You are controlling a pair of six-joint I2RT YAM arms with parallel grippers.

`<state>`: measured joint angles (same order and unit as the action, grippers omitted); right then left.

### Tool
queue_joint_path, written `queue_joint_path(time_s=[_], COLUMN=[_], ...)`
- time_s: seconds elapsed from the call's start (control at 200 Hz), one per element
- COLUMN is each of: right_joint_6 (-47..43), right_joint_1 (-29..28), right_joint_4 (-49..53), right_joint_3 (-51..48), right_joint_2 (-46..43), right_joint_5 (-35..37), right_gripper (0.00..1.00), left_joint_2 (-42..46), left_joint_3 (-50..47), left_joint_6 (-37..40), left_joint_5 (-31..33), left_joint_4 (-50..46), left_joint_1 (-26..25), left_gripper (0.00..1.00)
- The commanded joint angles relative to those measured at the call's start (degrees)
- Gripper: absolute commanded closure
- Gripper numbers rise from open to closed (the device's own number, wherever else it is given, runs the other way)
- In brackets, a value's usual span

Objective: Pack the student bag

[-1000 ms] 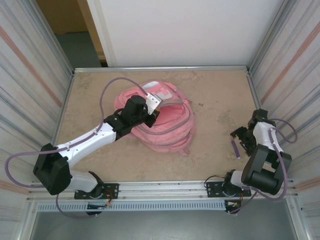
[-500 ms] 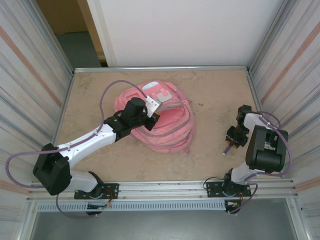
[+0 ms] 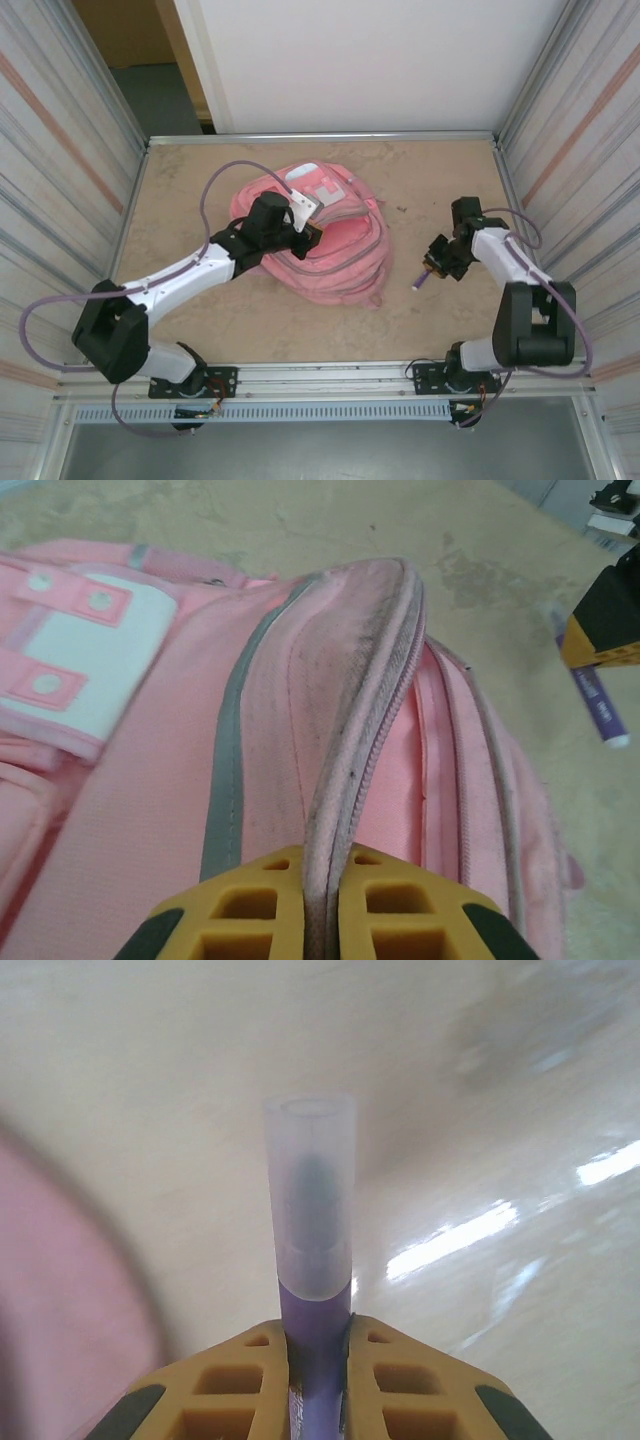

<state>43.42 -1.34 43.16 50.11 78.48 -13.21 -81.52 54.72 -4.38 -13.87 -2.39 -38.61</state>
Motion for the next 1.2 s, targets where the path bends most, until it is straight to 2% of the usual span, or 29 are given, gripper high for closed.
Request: queue_joint_path(time_s=[0.0,0.12,0.276,0.426,0.576,0.712,0.822,0.987,1.037,1.087,1.117,1.158,1.198], right_joint_6=[14.94,24.97,34.53,36.13,36.48,36.21,34.81,30.76,29.1,27.4,26.44,25.14,24.28], right_joint_1=[-5.14,-11.41,-18.9,-20.65,-23.13,-24.31,-25.17,-25.26,-25.21,-25.31,-25.29,-25.38,-25.58], right_joint_4=[-2.22,-7.95,-18.71,-25.1,-28.6,-30.49,-28.91,-22.99,-19.92,-16.91,-15.22,-12.92,-10.8], right_joint_3=[1.42,3.01,5.58,12.2,16.29,16.88,16.04,12.53,11.25,9.84,8.99,7.68,6.19], right_joint_2=[-4.79,-5.5,-2.04,5.92,12.73,16.32,14.55,6.05,2.43,-1.7,-4.15,-7.27,-10.35], right_joint_5=[-5.17,-5.99,-4.11,-6.35,-5.49,-4.97,-2.79,1.59,3.66,5.74,6.66,7.79,8.65], right_gripper=[1.0,1.0,1.0,1.0,1.0,0.83,0.63,0.57,0.54,0.52,0.51,0.51,0.51], left_joint_2=[-5.24,-9.39,-10.34,-9.48,-7.61,-5.28,-2.99,-0.57,0.11,1.08,1.92,3.43,5.3], left_joint_3=[0.85,2.93,5.18,7.04,8.74,9.28,8.77,6.21,5.22,3.78,2.86,1.5,-0.06], left_joint_6=[-9.41,-12.33,-13.26,-13.02,-11.9,-10.23,-9.46,-9.99,-10.21,-11.0,-11.51,-12.02,-12.68], left_joint_5=[-11.02,-14.05,-14.88,-15.98,-15.48,-13.31,-10.79,-10.58,-11.16,-11.88,-11.88,-11.64,-11.31], left_joint_4=[5.97,6.61,6.21,5.25,2.77,0.96,0.35,0.82,0.64,0.61,0.04,-1.04,-2.37], left_joint_1=[2.17,2.09,0.96,0.63,0.61,0.63,0.64,0.64,0.64,0.59,0.71,0.79,1.2], left_gripper=[1.0,1.0,1.0,1.0,1.0,1.0,1.0,1.0,0.88,0.67,0.57,0.5,0.48])
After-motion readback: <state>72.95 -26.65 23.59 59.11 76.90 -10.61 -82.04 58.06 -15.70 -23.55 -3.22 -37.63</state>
